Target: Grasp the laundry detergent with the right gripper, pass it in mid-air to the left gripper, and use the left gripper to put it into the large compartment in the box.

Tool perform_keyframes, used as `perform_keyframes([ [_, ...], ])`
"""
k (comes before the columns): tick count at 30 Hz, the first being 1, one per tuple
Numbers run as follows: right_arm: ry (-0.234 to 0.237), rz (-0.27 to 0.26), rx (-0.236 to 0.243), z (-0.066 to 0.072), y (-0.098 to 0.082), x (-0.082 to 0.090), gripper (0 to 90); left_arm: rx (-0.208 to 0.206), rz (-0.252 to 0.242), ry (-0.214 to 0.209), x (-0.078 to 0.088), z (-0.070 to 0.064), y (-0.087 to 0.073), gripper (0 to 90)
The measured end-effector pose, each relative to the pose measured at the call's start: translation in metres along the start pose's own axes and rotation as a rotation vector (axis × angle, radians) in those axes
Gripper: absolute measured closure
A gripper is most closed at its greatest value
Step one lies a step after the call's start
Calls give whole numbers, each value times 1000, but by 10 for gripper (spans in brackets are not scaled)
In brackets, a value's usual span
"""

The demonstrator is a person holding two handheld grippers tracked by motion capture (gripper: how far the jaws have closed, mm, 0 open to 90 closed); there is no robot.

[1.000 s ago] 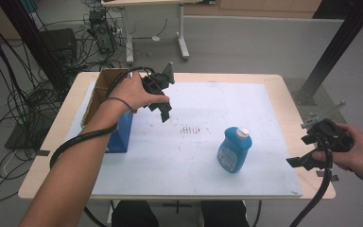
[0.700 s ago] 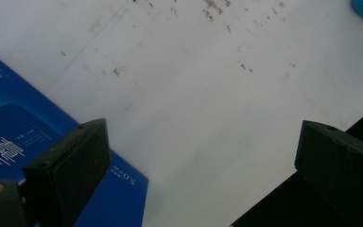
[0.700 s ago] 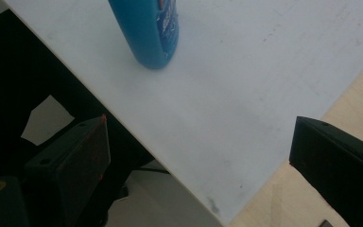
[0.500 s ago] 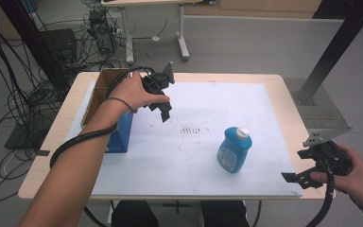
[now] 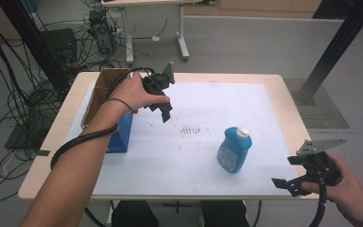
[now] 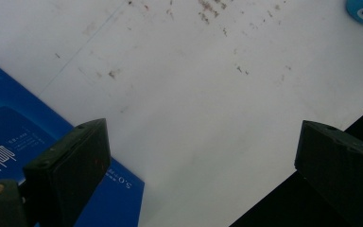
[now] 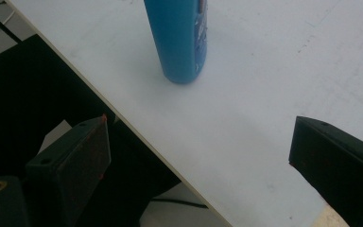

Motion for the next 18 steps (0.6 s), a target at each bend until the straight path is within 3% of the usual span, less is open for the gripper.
perform_keyframes([
  [14,2,-105,-27,16,-22,-23,50,-3,4,2,1,-1,1,47],
  [18,2,-157,-47,20,-32,-28,48,-1,7,4,1,-1,0,47],
])
Point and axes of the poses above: each handheld gripper's, and its own axes: x roughly backward along the jaws, y roughly out of its top, z roughly to its left, the point moved 6 cm from there along -x, roughly forward along the jaws, and after that the axes turned 15 degrees about -z, right-handed, at the moved point
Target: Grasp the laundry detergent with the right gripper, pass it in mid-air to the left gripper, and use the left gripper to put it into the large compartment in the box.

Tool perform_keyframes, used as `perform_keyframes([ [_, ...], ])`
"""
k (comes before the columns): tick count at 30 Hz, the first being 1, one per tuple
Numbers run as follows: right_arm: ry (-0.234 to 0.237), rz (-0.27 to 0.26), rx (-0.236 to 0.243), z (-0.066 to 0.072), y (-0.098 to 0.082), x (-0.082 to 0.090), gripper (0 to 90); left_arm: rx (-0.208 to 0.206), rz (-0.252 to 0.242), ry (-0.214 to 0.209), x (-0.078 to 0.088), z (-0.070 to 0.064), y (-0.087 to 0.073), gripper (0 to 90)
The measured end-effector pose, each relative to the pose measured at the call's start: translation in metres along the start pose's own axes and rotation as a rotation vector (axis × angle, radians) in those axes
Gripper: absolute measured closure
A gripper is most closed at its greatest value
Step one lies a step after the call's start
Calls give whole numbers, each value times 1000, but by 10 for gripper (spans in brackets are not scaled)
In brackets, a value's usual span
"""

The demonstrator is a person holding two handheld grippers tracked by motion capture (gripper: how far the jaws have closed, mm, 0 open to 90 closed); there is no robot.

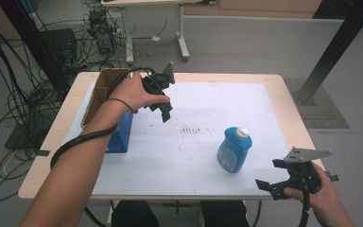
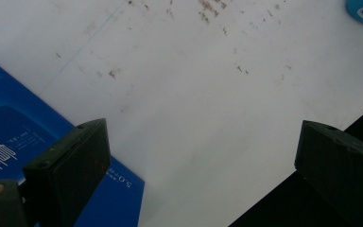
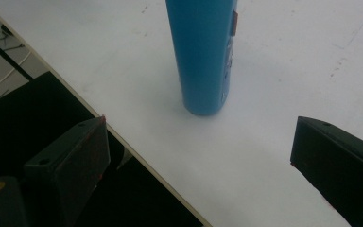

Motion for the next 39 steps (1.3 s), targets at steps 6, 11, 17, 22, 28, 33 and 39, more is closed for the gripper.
perform_keyframes([
  [6,-5,-43,-19,6,-13,-8,47,1,-7,-4,0,0,-2,47],
  [11,-38,-73,-20,14,-26,-17,46,1,-8,-11,-1,1,-3,47],
  [17,-84,-141,-34,20,-43,-26,47,0,-6,-14,-1,2,-4,47],
  [22,-118,-203,-59,22,-58,-31,49,5,-14,-11,-2,1,-5,47],
  [28,-105,-242,-79,19,-68,-35,50,2,-20,-13,-1,0,-5,47],
  [33,-113,-264,-75,21,-74,-43,52,-5,-15,-9,-2,-3,-3,47],
  [39,-121,-290,-55,24,-80,-50,53,-9,-13,-10,-1,-3,-2,47],
])
Point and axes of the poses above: each handheld gripper's, and its own axes: x roughly backward along the jaws, y roughly out of its top, z roughly to its left, the point moved 6 cm from there along -x, roughly forward along the jaws, and after that the axes turned 15 degrees about -z, right-handed, at the moved point
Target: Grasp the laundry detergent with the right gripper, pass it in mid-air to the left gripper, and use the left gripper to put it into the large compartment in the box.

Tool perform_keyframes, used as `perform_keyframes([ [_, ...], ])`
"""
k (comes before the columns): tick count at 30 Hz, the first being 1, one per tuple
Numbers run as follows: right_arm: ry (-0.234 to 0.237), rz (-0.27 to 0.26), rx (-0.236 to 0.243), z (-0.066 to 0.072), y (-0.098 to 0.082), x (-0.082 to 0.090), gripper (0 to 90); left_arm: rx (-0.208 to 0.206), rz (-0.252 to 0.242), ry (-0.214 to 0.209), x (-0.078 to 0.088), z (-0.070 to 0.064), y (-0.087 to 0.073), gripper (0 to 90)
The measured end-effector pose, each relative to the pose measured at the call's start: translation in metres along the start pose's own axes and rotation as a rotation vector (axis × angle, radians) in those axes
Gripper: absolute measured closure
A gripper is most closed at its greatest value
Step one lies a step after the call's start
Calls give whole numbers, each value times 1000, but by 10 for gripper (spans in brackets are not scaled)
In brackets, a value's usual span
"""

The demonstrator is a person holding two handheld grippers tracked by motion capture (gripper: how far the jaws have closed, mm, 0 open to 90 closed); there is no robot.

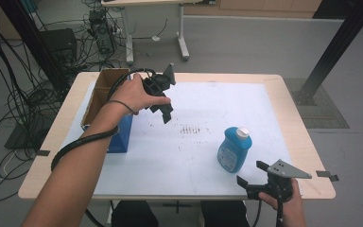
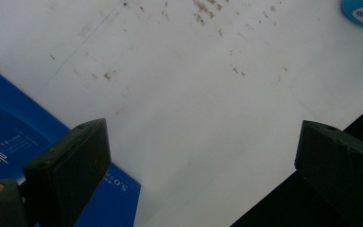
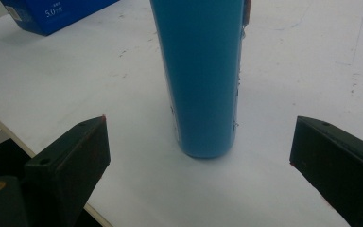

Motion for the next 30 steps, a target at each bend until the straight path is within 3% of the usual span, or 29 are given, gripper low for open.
perform_keyframes([
  [18,2,-66,-3,0,-8,-4,54,3,-5,3,2,-3,-1,47],
  [30,7,-84,30,3,-7,-10,43,-2,-7,0,1,-7,0,46],
])
Point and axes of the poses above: each handheld gripper's, and its own axes: x roughly backward along the jaws, y roughly out of its top, z roughly to its left, the point moved 6 cm from there along -x, roughly forward along the jaws, and after that the axes turned 15 degrees about -z, right-handed, at the moved point
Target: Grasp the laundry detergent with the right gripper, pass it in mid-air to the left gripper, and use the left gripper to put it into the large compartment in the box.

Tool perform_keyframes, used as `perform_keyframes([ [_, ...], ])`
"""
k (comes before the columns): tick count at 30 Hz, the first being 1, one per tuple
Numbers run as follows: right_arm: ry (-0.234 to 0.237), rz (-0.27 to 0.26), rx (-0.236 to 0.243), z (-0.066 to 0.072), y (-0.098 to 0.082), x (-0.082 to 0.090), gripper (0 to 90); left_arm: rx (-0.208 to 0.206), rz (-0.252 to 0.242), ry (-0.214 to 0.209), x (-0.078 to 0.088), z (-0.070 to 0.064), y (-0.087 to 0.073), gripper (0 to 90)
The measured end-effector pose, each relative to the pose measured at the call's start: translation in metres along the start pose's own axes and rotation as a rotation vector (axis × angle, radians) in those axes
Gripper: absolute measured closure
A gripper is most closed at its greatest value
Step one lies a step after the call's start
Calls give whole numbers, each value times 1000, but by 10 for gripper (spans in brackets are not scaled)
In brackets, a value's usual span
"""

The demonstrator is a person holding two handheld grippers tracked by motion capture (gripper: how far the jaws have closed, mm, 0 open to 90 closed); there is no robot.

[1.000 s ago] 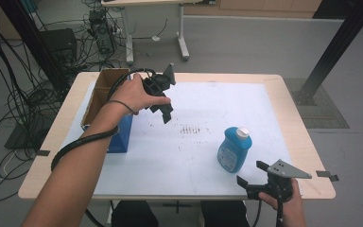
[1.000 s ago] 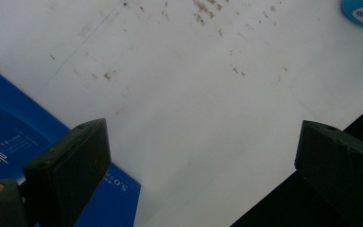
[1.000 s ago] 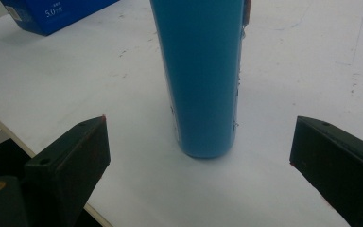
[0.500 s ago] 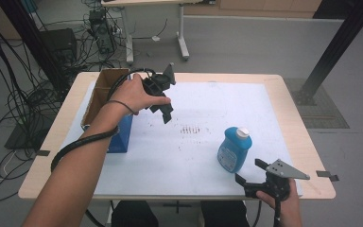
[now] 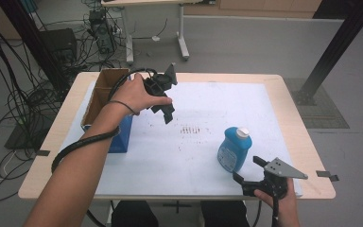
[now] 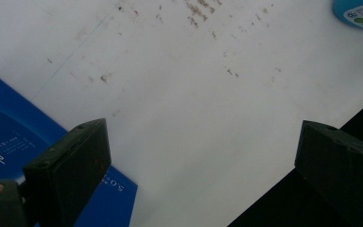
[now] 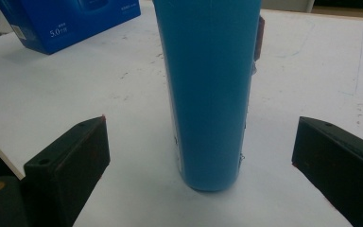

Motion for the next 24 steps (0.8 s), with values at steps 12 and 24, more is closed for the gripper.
perform_keyframes([
  [12,-28,-6,13,3,-2,-2,49,-1,3,-1,-1,1,0,47],
  [24,-35,-6,15,3,-1,-1,39,-1,1,-1,-1,1,0,47],
])
Point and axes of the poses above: each handheld gripper's, and its own axes: x roughly backward along the jaws, y roughly out of its top, z roughly to its left, the point moved 6 cm from there along -x, roughly forward along the jaws, and after that the axes turned 15 degrees about -z, right-handed, at the moved point
